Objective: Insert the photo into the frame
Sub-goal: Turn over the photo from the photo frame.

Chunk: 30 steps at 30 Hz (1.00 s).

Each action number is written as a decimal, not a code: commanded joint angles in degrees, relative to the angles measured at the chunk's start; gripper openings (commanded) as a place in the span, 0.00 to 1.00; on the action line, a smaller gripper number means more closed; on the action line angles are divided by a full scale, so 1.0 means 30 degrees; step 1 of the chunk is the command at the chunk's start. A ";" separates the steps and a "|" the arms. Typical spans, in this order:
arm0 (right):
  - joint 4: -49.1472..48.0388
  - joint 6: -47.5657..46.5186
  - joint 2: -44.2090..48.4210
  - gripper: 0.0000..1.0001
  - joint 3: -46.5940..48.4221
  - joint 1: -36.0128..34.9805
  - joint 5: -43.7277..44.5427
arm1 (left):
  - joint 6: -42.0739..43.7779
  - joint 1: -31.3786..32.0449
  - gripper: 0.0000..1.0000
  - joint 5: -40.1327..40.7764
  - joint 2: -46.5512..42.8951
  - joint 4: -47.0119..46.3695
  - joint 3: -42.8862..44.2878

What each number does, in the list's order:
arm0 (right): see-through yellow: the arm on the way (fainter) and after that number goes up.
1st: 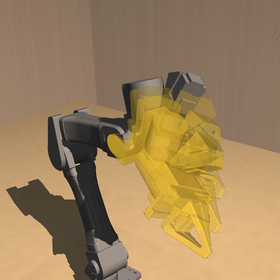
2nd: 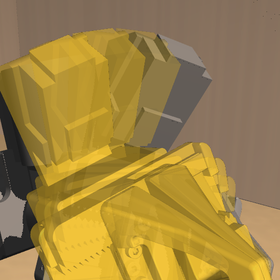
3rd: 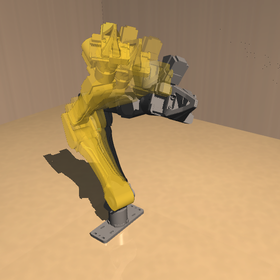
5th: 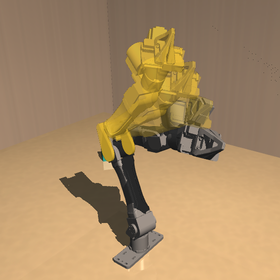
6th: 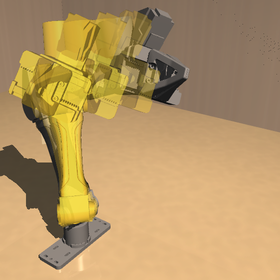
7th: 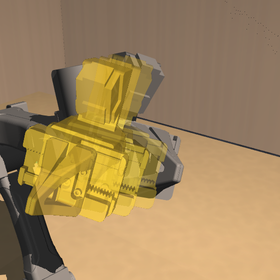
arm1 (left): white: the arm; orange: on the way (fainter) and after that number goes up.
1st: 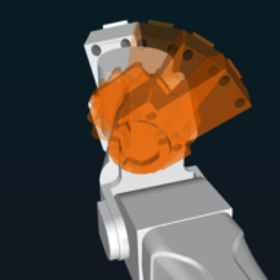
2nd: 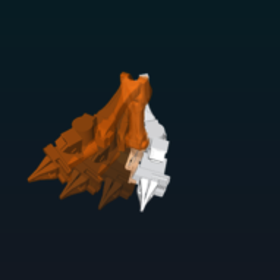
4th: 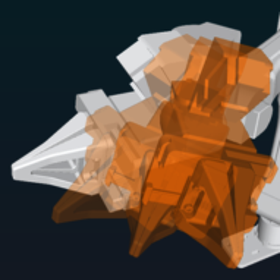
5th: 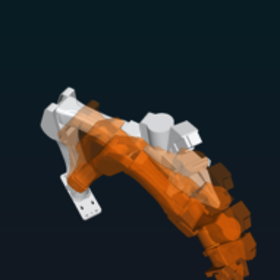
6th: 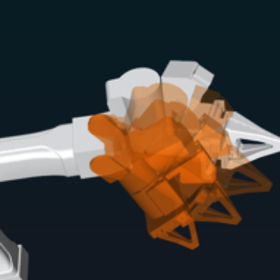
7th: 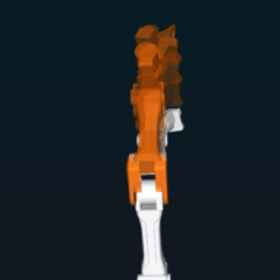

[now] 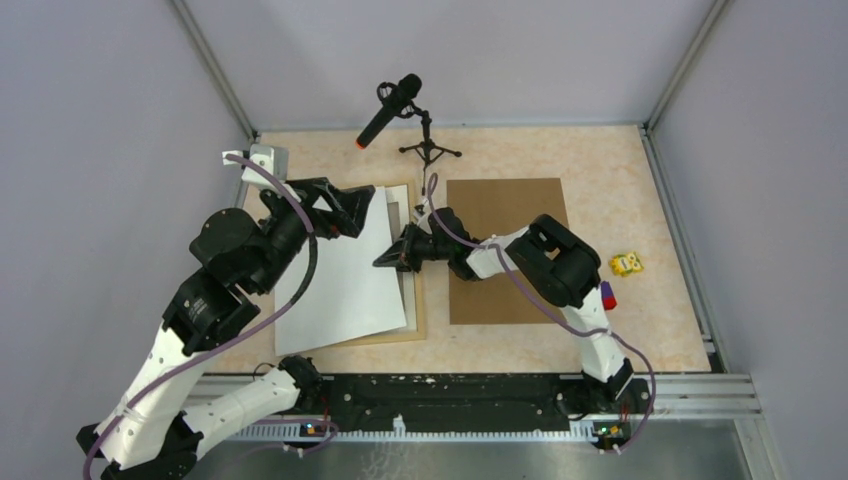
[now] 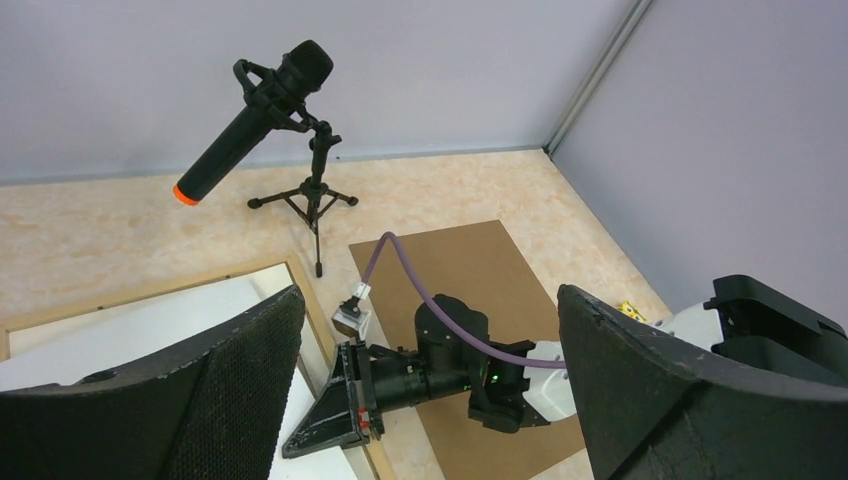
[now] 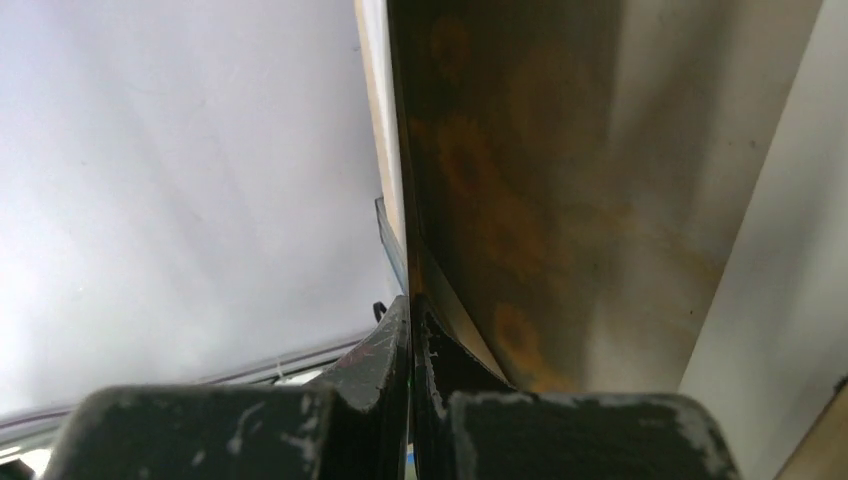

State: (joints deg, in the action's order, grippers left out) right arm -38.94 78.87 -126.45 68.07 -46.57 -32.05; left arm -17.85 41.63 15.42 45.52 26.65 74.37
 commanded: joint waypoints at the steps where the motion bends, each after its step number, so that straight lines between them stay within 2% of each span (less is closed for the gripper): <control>1: -0.1235 -0.1732 0.2385 0.00 -0.0465 0.0138 0.1431 | 0.0176 -0.0008 0.99 -0.0019 0.0031 -0.0709 0.0082; 9: -0.0127 -0.2806 0.3264 0.00 -0.1430 0.0259 0.3333 | 0.0236 -0.0010 0.99 -0.0084 0.0186 -0.0682 0.0137; 22: 0.0460 -0.3195 0.3287 0.00 -0.1790 0.0483 0.3502 | 0.0177 -0.0009 0.99 -0.0182 0.0179 -0.0653 0.0167; 30: 0.0340 -0.3055 0.2168 0.00 -0.1091 0.0665 0.2082 | 0.0148 -0.0017 0.99 -0.0277 0.0275 -0.0730 0.0124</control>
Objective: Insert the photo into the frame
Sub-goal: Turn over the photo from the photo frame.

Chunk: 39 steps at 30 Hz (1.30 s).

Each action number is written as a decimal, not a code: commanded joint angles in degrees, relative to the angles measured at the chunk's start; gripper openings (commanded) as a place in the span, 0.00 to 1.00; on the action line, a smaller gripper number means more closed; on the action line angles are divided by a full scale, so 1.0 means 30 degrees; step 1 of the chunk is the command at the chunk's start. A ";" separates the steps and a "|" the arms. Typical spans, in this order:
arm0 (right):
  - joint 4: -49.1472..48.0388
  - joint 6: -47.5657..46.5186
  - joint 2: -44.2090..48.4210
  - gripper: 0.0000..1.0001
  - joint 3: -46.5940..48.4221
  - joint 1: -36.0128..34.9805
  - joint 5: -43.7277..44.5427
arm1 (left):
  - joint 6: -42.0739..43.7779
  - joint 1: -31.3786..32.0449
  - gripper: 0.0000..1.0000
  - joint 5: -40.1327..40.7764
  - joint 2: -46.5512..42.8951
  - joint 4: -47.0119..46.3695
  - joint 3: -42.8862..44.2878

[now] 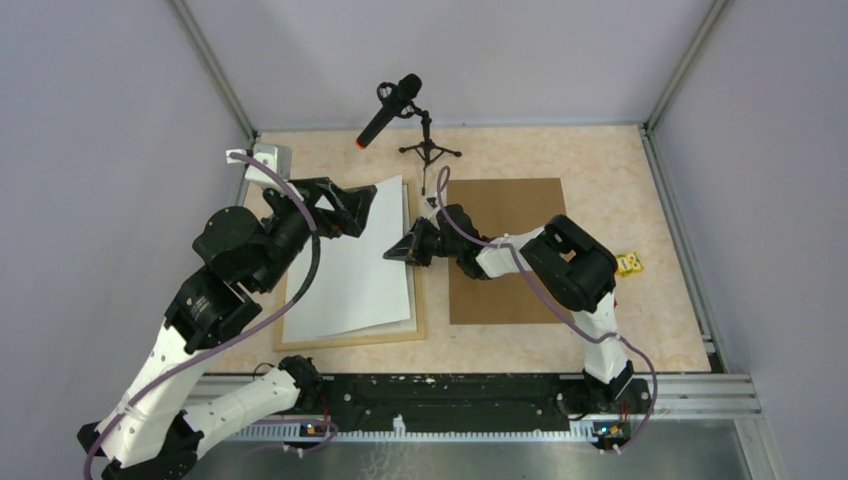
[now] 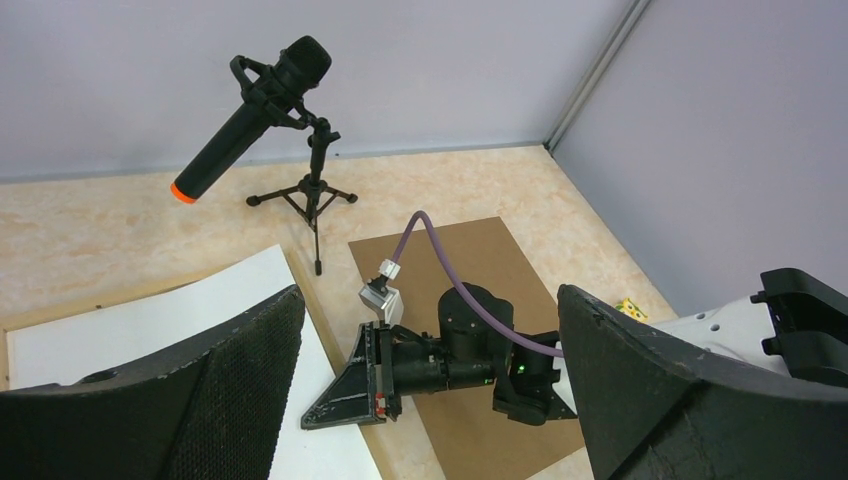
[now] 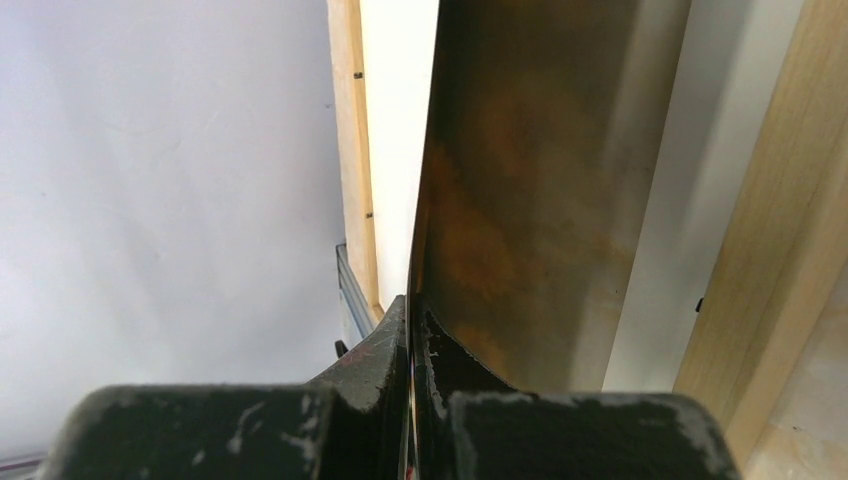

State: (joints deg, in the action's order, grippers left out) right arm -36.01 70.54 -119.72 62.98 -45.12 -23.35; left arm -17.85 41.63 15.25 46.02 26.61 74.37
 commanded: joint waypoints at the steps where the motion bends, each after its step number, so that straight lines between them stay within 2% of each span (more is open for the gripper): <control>1: -0.0607 -0.0304 -0.0101 0.00 0.0614 0.0206 -0.0780 | 0.0148 0.0008 0.99 -0.0200 0.0078 -0.0679 0.0136; 9: -0.0054 -0.1027 -0.0796 0.00 0.1493 0.0276 -0.0755 | 0.0177 -0.0017 0.99 -0.0194 0.0098 -0.0667 0.0163; 17: 0.1845 -0.2541 -0.0906 0.00 0.2510 0.0276 -0.0291 | 0.0148 -0.0014 0.99 -0.0190 0.0015 -0.0638 0.0130; 21: 0.4356 -0.3798 -0.0395 0.19 0.2949 0.0250 0.0151 | 0.0148 -0.0012 0.99 -0.0243 -0.0028 -0.0625 0.0120; 24: 0.8125 -0.5671 0.0290 0.29 0.3852 0.0229 0.1089 | 0.0104 -0.0016 0.99 -0.0146 -0.0148 -0.0631 0.0004; 28: 1.2484 -0.8097 0.0924 0.48 0.5307 0.0203 0.2389 | 0.0061 -0.0017 0.99 -0.0331 -0.0165 -0.0754 -0.0166; 32: 1.5521 -1.0775 0.2382 0.67 0.6088 0.0221 0.3021 | 0.0053 -0.0017 0.99 -0.0424 -0.0148 -0.0768 -0.0266; 34: 1.7440 -1.2486 0.3304 0.71 0.6267 0.0234 0.4074 | 0.0060 -0.0011 0.99 -0.0398 -0.0147 -0.0608 -0.0283; 36: 1.8945 -1.3390 0.3663 0.70 0.6194 0.0195 0.5226 | 0.0059 0.0002 0.99 -0.0289 -0.0253 -0.0613 -0.0490; 39: 1.8928 -1.3052 0.3761 0.68 0.5210 0.0020 0.5800 | 0.0011 -0.0017 0.99 -0.0531 -0.0288 -0.1136 -0.0847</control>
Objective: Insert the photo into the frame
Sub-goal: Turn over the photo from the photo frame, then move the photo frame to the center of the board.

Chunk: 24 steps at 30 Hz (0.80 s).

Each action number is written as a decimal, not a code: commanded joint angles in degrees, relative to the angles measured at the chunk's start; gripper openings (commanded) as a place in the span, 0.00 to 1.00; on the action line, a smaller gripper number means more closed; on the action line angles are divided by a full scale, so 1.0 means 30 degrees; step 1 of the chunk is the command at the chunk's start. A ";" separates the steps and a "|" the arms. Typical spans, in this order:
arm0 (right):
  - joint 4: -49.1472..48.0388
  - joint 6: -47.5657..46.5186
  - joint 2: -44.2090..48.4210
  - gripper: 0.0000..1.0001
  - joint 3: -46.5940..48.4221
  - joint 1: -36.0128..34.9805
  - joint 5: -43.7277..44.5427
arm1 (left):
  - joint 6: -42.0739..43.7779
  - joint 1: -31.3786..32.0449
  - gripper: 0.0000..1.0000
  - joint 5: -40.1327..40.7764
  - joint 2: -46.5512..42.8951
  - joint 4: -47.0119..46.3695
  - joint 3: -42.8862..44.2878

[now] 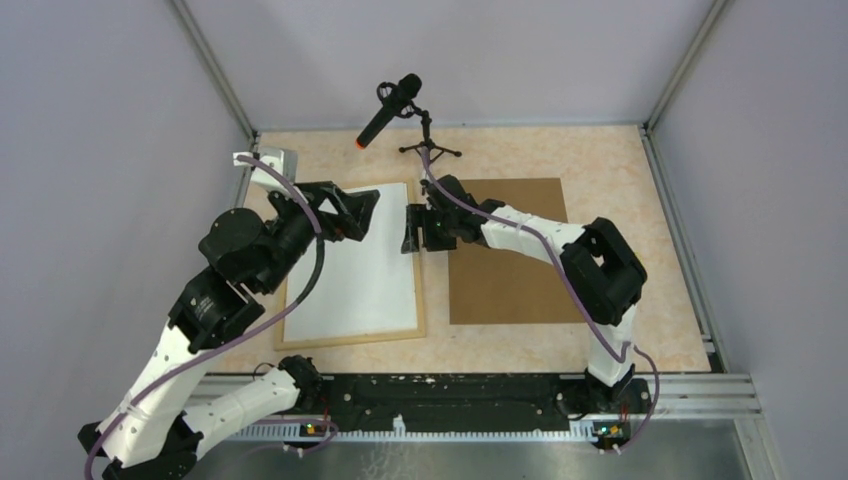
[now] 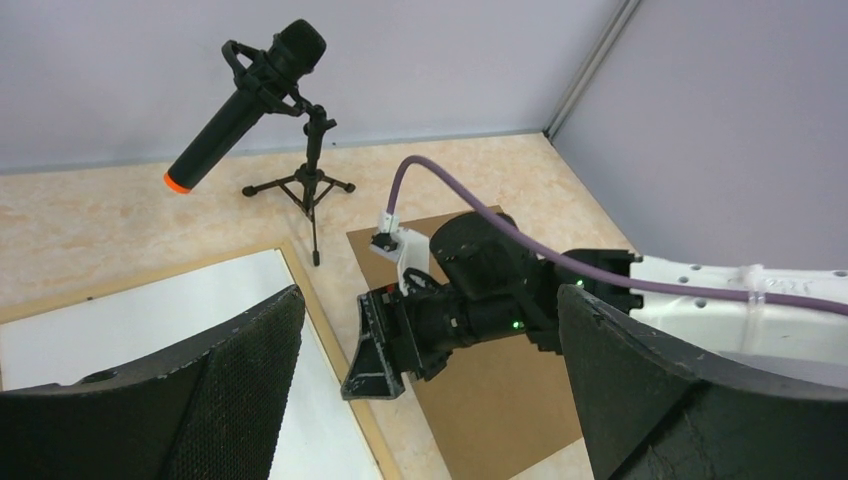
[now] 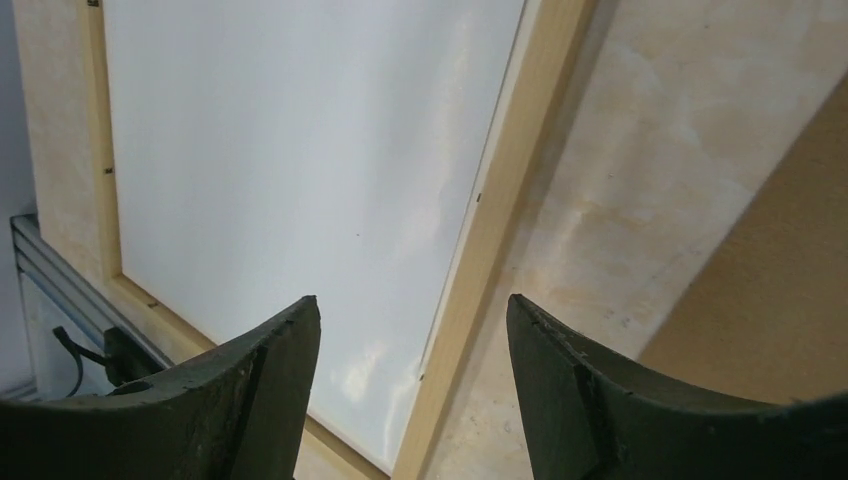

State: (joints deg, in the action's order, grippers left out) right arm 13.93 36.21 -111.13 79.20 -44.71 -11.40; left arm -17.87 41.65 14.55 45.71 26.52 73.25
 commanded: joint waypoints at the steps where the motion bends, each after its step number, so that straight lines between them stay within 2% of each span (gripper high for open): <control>1: 0.2040 -0.1320 0.0808 0.67 -0.0445 -0.0213 0.1870 | -0.0056 -0.0022 0.99 -0.0449 -0.0118 -0.1235 -0.0518; 3: 0.1545 -0.0853 0.0503 0.65 -0.0570 -0.0415 0.2125 | -0.0200 -0.0025 0.99 -0.0757 0.0101 -0.1330 -0.0519; 7: 0.0830 -0.0594 -0.0313 0.51 -0.0506 -0.0736 0.3160 | -0.0310 -0.0022 0.99 -0.1012 0.0217 -0.1263 -0.0501; 11: 0.0881 -0.0848 -0.1277 0.45 -0.0012 -0.0893 0.3695 | -0.0435 -0.0022 0.99 -0.0898 0.0003 -0.1158 -0.0714; 18: 0.2450 -0.1521 -0.2635 0.45 0.1088 -0.1571 0.5680 | -0.0803 -0.0016 0.99 -0.1060 -0.0146 -0.1495 -0.1420; 24: 0.3572 -0.1927 -0.2569 0.30 0.0321 -0.1573 0.8410 | -0.0870 -0.0024 0.99 -0.1191 -0.0055 -0.1510 -0.1624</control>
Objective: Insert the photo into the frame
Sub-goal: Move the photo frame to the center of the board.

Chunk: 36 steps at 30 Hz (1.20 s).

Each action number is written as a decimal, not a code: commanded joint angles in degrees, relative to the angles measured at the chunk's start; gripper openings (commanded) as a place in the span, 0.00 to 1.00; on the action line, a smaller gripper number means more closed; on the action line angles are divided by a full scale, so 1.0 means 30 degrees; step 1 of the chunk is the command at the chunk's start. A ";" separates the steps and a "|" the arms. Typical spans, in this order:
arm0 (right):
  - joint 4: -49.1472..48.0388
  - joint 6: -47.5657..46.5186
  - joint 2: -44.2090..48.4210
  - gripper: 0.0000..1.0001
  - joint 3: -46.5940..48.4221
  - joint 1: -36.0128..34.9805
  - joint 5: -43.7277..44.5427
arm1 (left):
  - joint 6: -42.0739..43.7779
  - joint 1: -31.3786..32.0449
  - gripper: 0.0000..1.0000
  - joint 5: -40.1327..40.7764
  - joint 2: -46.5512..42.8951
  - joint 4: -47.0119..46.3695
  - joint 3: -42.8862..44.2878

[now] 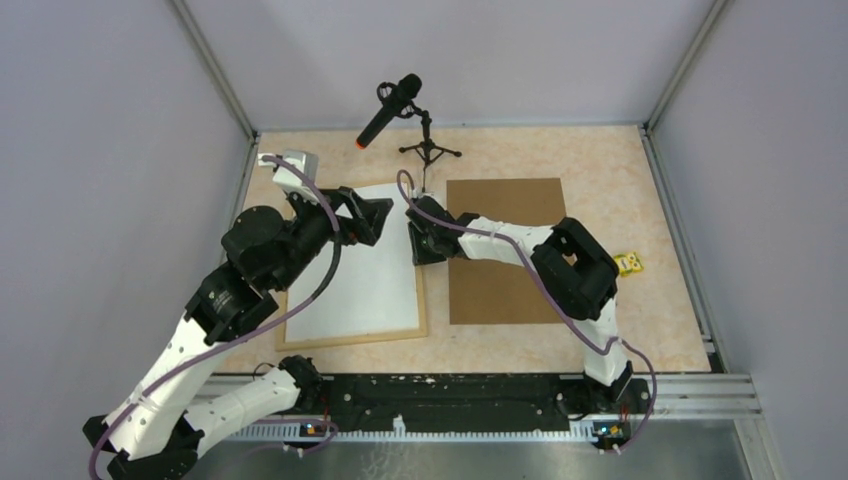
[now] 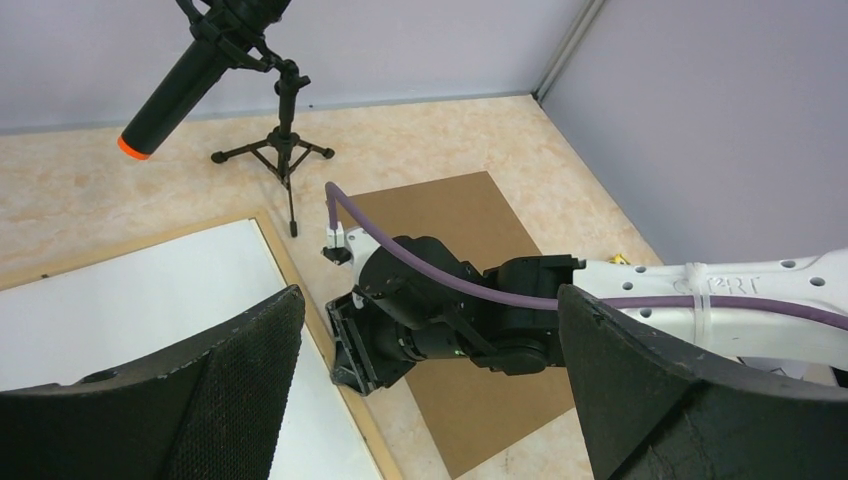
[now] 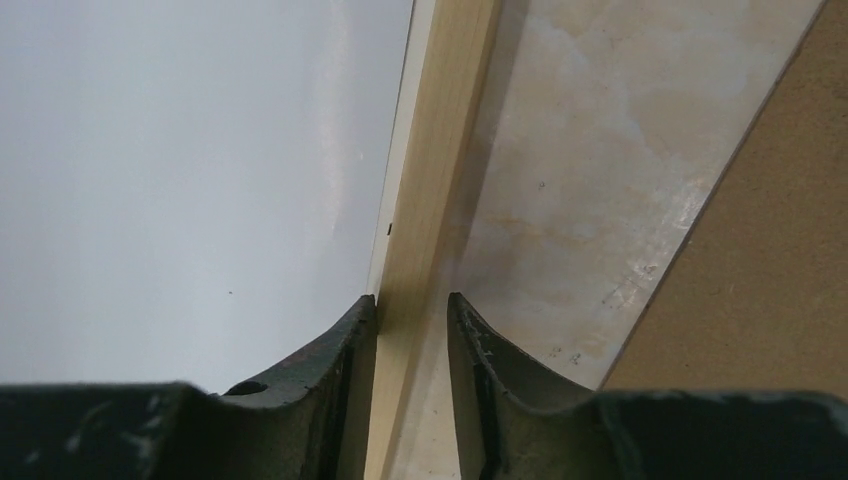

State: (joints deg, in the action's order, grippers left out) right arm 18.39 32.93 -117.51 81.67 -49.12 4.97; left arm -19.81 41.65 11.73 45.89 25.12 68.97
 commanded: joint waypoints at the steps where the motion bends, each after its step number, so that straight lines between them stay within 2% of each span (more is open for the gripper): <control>1: 0.2217 -0.0959 -0.0296 0.28 -0.0709 -0.0077 0.3394 | -0.0200 -0.0018 0.99 -0.0233 -0.0102 -0.1042 -0.0219; 6: 0.1687 -0.1279 0.1061 0.23 -0.2713 0.1017 0.3718 | -0.0218 -0.0013 0.99 -0.0055 0.0032 -0.1080 -0.0667; 10: -0.0035 -0.2271 0.2569 0.23 -0.4827 0.2438 0.2184 | -0.0569 -0.0014 0.99 0.0201 0.0344 -0.1274 -0.1655; 13: -0.0897 -0.3146 0.3055 0.25 -0.5640 0.3329 0.0669 | -0.1211 -0.0024 0.99 0.0796 0.0995 -0.1499 -0.2685; 16: -0.1181 -0.3432 0.3677 0.35 -0.5995 0.3937 -0.0831 | -0.1731 -0.0450 0.98 0.0808 0.2230 -0.1440 -0.3318; 19: -0.2124 -0.2779 0.5335 0.52 -0.6601 0.4375 -0.3551 | -0.2384 -0.2146 0.98 -0.1846 0.3823 -0.2050 -0.3697; 21: -0.2136 -0.2532 0.6624 0.60 -0.6573 0.4419 -0.4314 | -0.3184 -0.3943 0.98 -0.5254 0.4651 -0.2977 -0.4046; 23: -0.1758 -0.2481 0.7697 0.66 -0.6457 0.4591 -0.4403 | -0.3762 -0.4956 0.99 -0.7512 0.5404 -0.3896 -0.4373; 25: -0.1170 -0.2498 0.8599 0.72 -0.6554 0.5202 -0.3862 | -0.3958 -0.5034 0.99 -0.8896 0.6090 -0.4954 -0.4692; 27: -0.0917 -0.2635 0.9405 0.78 -0.7064 0.6399 -0.3160 | -0.4480 -0.5037 0.99 -1.1832 0.7068 -0.6604 -0.5298; 31: 0.0268 -0.2532 0.9895 0.91 -0.7576 1.0307 -0.1986 | -0.6382 -0.3380 0.98 -1.5011 1.0604 -0.9352 -0.5548; 36: 0.0217 -0.2477 0.9379 0.96 -0.7746 1.5530 -0.3234 | -0.5893 0.0089 0.97 -1.4926 1.6070 -0.8615 -0.2195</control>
State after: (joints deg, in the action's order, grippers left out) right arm 16.86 25.58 -88.97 59.68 -11.70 -3.68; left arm -36.32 35.46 -26.81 85.01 3.27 55.61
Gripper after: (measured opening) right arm 0.943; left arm 0.974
